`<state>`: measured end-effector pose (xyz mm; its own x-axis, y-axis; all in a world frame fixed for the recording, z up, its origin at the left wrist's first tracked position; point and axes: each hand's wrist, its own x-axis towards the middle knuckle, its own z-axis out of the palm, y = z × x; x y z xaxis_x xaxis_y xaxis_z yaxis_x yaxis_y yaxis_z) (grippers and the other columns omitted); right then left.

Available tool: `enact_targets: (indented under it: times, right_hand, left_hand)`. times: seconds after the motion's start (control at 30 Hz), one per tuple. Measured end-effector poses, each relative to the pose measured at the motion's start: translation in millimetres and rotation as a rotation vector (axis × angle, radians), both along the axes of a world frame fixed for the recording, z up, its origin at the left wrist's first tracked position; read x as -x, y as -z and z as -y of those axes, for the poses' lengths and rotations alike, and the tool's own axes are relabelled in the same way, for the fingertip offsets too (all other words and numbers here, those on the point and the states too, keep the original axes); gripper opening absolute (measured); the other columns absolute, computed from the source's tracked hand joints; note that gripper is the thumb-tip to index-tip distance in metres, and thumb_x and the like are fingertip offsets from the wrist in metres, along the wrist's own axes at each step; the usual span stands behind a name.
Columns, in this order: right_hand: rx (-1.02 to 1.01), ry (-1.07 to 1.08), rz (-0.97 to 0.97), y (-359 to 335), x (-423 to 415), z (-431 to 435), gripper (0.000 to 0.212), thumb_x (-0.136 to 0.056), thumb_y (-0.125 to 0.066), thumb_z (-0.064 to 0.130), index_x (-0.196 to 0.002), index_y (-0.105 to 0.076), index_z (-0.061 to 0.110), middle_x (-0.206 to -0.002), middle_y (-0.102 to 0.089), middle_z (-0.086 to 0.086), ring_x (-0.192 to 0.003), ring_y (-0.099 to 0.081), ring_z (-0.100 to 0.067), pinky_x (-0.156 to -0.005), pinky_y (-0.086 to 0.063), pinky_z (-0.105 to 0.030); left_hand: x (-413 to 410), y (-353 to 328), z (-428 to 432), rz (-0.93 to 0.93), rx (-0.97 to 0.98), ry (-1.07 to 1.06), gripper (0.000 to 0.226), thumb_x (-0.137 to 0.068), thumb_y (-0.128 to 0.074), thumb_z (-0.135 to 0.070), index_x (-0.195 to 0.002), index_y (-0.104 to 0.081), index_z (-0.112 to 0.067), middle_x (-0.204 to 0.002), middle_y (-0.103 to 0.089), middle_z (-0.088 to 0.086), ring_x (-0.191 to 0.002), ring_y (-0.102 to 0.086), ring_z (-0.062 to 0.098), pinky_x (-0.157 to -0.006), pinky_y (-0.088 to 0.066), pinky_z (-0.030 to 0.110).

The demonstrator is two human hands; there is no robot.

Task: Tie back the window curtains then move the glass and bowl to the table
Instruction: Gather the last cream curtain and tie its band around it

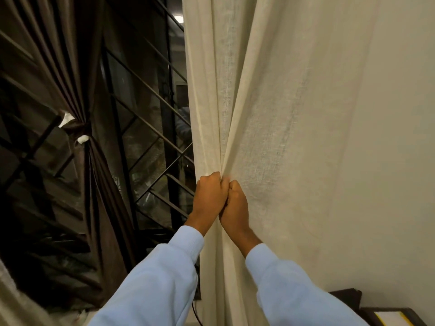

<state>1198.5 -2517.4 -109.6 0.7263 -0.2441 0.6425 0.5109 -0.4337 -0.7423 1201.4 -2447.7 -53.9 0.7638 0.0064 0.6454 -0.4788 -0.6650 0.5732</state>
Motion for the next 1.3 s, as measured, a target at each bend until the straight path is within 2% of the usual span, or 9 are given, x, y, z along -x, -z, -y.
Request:
enact_targets:
  times: [0.13, 0.23, 0.33, 0.5, 0.63, 0.77, 0.9, 1.03, 1.3]
  right_hand:
    - [0.178, -0.05, -0.008, -1, -6, 17, 0.016, -0.091, -0.057, 0.007, -0.098, -0.071, 0.009, -0.084, -0.058, 0.003, -0.074, -0.055, -0.008, -0.064, -0.045, -0.019]
    - [0.082, -0.049, -0.025, -8, -1, 43, 0.017, -0.094, -0.065, 0.024, -0.105, -0.076, 0.017, -0.093, -0.064, 0.005, -0.086, -0.06, -0.004, -0.075, -0.048, -0.018]
    - [-0.023, 0.338, 0.132, -5, 1, 79, 0.009, -0.087, -0.073, 0.022, -0.096, -0.075, 0.019, -0.103, -0.062, 0.005, -0.096, -0.061, -0.013, -0.088, -0.049, -0.036]
    - [-0.181, 0.848, -0.024, -12, 2, 136, 0.086, -0.072, -0.084, 0.033, -0.145, -0.04, 0.021, -0.158, -0.024, -0.002, -0.139, -0.035, -0.023, -0.11, -0.024, -0.053]
    - [-0.28, 0.909, -0.111, -12, 1, 169, 0.115, -0.066, -0.087, 0.04, -0.154, -0.017, 0.018, -0.163, -0.015, -0.004, -0.147, -0.023, -0.027, -0.113, -0.02, -0.058]
    - [-0.432, 0.75, -0.12, -14, 6, 174, 0.079, -0.078, -0.081, 0.033, -0.143, -0.036, 0.025, -0.12, -0.061, 0.0, -0.105, -0.061, -0.022, -0.11, -0.031, -0.048]
    - [-0.433, 0.612, 0.02, -14, 10, 151, 0.022, -0.084, -0.075, 0.019, -0.104, -0.063, 0.018, -0.087, -0.062, 0.009, -0.068, -0.054, -0.002, -0.08, -0.053, -0.037]
    - [-0.323, 0.357, 0.12, -5, 2, 105, 0.016, -0.084, -0.075, 0.011, -0.097, -0.066, 0.012, -0.086, -0.066, 0.004, -0.07, -0.056, -0.002, -0.065, -0.046, -0.014]
    - [-0.088, 0.146, 0.117, -4, -23, 27, 0.011, -0.092, -0.065, 0.008, -0.099, -0.073, 0.007, -0.092, -0.067, 0.005, -0.083, -0.061, 0.002, -0.074, -0.046, -0.008]
  left_hand:
    - [-12, -1, -6, 0.026, 0.018, -0.014, 0.034, -0.097, -0.05, -0.016, -0.068, -0.058, -0.001, -0.063, -0.059, 0.011, -0.058, -0.059, 0.024, -0.061, -0.056, 0.041]
    - [-17, 3, -8, 0.04, 0.04, -0.004, 0.031, -0.095, -0.053, -0.015, -0.069, -0.059, 0.0, -0.063, -0.059, 0.011, -0.057, -0.059, 0.026, -0.062, -0.056, 0.042]
    - [-22, 6, -11, 0.058, 0.052, 0.007, 0.031, -0.095, -0.054, -0.014, -0.067, -0.058, 0.0, -0.062, -0.059, 0.012, -0.056, -0.058, 0.027, -0.063, -0.056, 0.041]
    - [-23, 9, -10, 0.09, 0.052, 0.03, 0.03, -0.095, -0.055, -0.013, -0.069, -0.059, 0.0, -0.063, -0.058, 0.009, -0.055, -0.058, 0.025, -0.063, -0.057, 0.039]
    - [-24, 11, -11, 0.134, 0.035, 0.018, 0.031, -0.094, -0.056, -0.01, -0.064, -0.055, -0.003, -0.056, -0.051, 0.004, -0.047, -0.053, 0.022, -0.055, -0.055, 0.039]
    - [-26, 10, -14, 0.152, 0.021, 0.011, 0.03, -0.093, -0.057, -0.008, -0.063, -0.053, -0.007, -0.055, -0.048, 0.001, -0.045, -0.051, 0.02, -0.054, -0.054, 0.038]
    - [-25, 9, -13, 0.143, -0.004, 0.007, 0.03, -0.095, -0.055, -0.011, -0.065, -0.051, -0.009, -0.059, -0.051, 0.002, -0.05, -0.053, 0.021, -0.059, -0.055, 0.035]
    - [-27, 11, -9, 0.126, -0.032, 0.002, 0.026, -0.095, -0.055, -0.013, -0.074, -0.061, 0.0, -0.067, -0.062, 0.012, -0.057, -0.06, 0.025, -0.064, -0.057, 0.036]
    - [-22, 11, -3, 0.175, -0.026, 0.046, 0.023, -0.092, -0.058, -0.01, -0.073, -0.064, 0.0, -0.065, -0.064, 0.013, -0.055, -0.06, 0.022, -0.058, -0.054, 0.03]
